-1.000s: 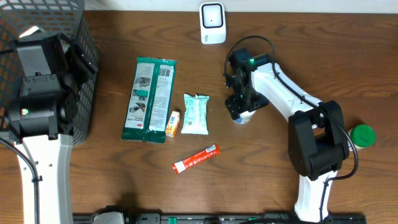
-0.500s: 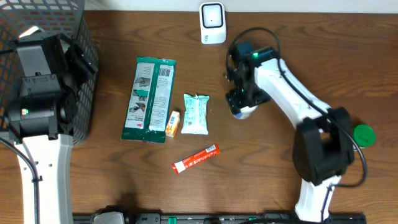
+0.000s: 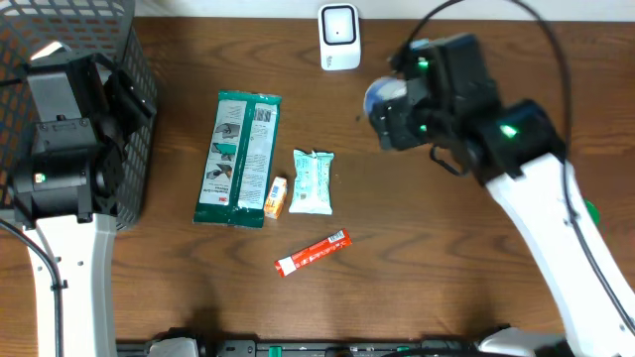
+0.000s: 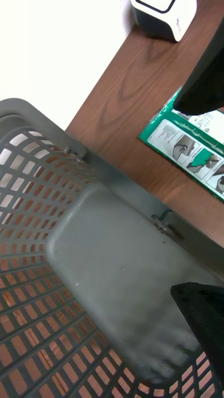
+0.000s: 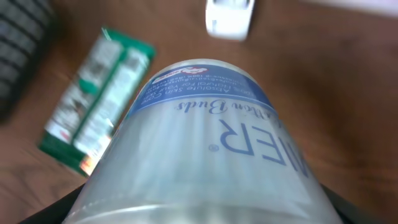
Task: Scan the item barcode
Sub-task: 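Carry the tub with the right gripper to the white scanner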
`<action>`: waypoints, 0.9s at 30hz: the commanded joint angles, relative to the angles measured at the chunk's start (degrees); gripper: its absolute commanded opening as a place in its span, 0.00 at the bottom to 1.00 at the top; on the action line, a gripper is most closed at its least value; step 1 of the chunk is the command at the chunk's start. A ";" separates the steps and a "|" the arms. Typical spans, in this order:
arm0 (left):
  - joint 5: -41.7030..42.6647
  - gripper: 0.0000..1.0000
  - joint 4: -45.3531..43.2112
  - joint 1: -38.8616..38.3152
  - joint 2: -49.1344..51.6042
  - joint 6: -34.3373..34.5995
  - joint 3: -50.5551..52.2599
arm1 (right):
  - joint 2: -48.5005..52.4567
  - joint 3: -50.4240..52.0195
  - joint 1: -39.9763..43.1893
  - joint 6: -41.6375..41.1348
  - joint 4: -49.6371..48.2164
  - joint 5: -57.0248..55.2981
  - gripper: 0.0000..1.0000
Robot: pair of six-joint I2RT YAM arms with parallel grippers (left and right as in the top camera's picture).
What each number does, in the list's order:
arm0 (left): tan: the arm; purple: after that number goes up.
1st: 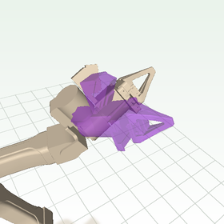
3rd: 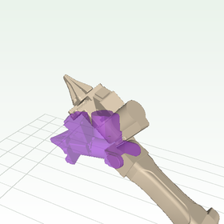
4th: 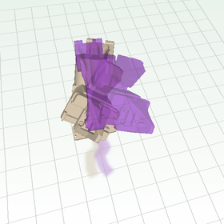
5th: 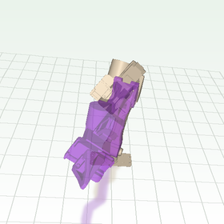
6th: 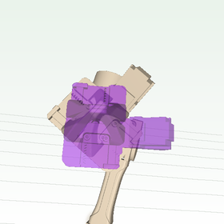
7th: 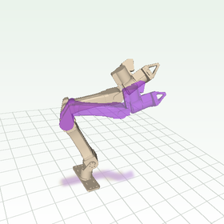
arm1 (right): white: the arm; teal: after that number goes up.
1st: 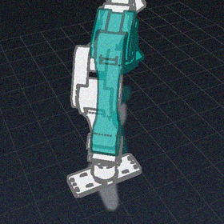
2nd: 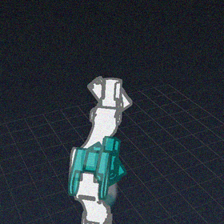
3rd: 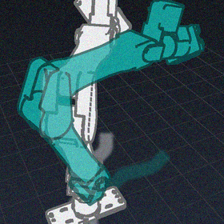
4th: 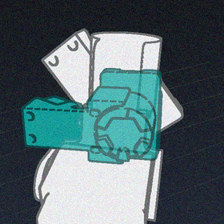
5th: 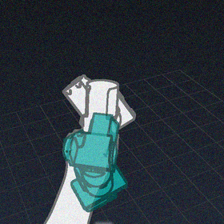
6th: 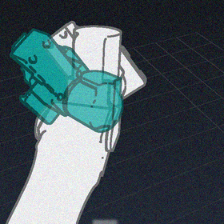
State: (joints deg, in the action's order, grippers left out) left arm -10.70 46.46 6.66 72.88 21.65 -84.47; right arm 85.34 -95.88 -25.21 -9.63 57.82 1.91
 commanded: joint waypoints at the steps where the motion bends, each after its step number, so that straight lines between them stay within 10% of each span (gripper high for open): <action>1: -0.50 0.84 0.04 0.17 0.11 -0.11 -0.24 | -2.64 -0.90 -0.13 -2.58 -3.06 0.07 0.01; 27: -0.50 0.84 0.04 0.17 0.11 -0.11 -0.24 | 35.19 -0.85 0.04 2.64 -73.70 -15.39 0.01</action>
State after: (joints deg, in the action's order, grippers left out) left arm -10.70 46.44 6.66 72.88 21.63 -84.47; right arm 115.52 -96.27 -25.21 -9.13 -10.31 -10.92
